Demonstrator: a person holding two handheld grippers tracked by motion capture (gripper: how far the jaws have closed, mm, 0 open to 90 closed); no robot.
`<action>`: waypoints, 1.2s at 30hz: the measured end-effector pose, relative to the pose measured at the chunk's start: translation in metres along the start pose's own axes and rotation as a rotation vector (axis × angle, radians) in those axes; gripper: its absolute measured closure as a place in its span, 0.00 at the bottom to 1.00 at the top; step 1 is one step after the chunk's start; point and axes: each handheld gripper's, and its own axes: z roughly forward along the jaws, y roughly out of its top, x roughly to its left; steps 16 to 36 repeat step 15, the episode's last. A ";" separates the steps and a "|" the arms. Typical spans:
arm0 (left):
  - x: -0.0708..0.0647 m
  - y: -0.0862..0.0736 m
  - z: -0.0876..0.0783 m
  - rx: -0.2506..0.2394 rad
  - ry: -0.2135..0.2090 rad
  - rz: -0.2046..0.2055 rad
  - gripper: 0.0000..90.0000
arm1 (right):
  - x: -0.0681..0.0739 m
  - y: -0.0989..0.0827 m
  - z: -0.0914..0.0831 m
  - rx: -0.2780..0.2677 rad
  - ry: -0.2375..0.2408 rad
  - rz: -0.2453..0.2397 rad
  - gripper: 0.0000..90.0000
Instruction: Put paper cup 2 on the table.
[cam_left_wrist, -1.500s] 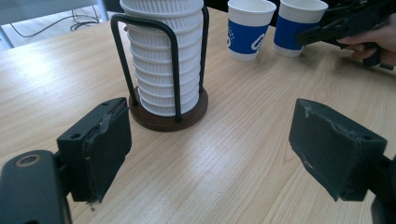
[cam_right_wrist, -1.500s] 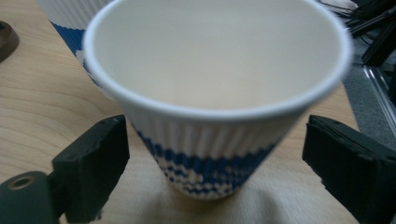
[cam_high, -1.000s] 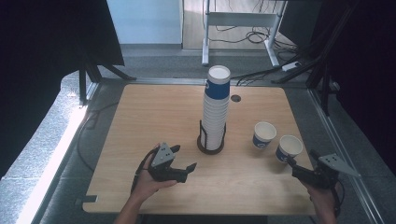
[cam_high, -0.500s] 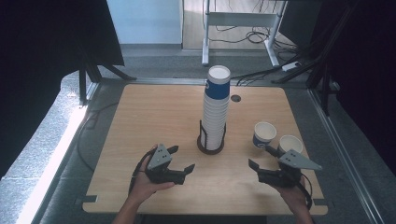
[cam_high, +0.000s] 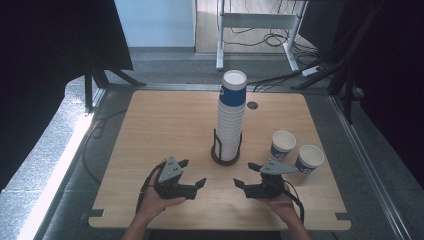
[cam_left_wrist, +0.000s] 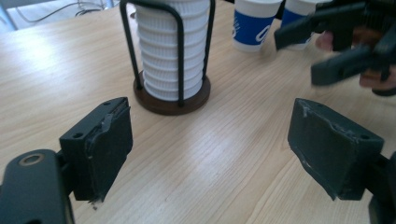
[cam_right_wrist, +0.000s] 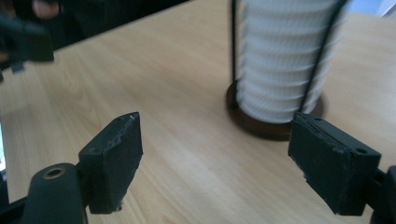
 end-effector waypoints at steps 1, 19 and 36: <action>0.000 -0.001 0.000 0.002 0.003 -0.001 0.16 | 0.002 -0.001 0.004 0.014 0.004 -0.008 0.20; 0.005 -0.003 -0.001 0.016 0.028 -0.009 0.16 | -0.002 -0.002 0.007 0.029 -0.019 -0.031 0.19; 0.005 -0.003 -0.001 0.016 0.028 -0.009 0.16 | -0.002 -0.002 0.007 0.029 -0.019 -0.031 0.19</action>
